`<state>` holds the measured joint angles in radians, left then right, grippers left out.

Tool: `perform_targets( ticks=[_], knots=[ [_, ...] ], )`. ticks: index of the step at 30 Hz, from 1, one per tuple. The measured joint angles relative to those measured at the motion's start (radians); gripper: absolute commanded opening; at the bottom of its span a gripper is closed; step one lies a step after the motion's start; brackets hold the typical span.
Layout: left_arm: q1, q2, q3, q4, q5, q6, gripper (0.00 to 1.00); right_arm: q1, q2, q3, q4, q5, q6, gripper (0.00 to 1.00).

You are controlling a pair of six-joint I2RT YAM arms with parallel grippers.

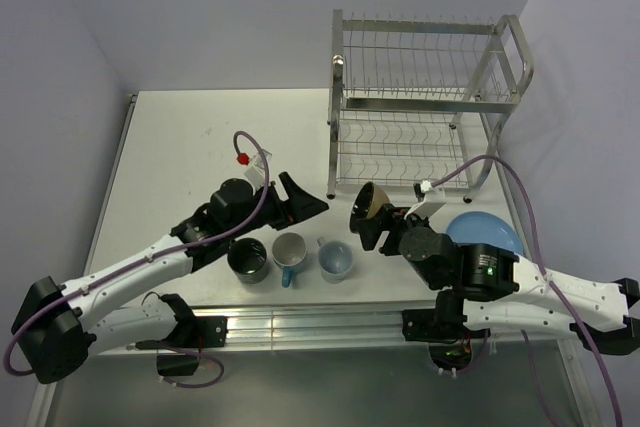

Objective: Load the mixed dishes into the dish rack

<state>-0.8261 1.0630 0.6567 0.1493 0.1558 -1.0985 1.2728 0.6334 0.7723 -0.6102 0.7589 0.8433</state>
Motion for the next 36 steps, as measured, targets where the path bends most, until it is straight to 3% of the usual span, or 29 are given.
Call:
perform_targets(
  ticks=[5, 13, 25, 36],
  knots=[
    [0.0, -0.049, 0.052, -0.156, -0.102, 0.09, 0.87, -0.08, 0.039, 0.0, -0.021, 0.034, -0.021, 0.0],
    [0.0, -0.069, 0.057, -0.24, -0.154, 0.15, 0.87, -0.382, 0.085, -0.039, 0.087, -0.089, -0.128, 0.0],
    [0.0, -0.069, 0.054, -0.235, -0.145, 0.183, 0.86, -0.678, 0.145, -0.226, 0.45, -0.373, -0.21, 0.0],
    [0.0, -0.085, 0.041, -0.227, -0.134, 0.215, 0.86, -0.866, 0.348, -0.275, 0.751, -0.602, -0.179, 0.0]
  ],
)
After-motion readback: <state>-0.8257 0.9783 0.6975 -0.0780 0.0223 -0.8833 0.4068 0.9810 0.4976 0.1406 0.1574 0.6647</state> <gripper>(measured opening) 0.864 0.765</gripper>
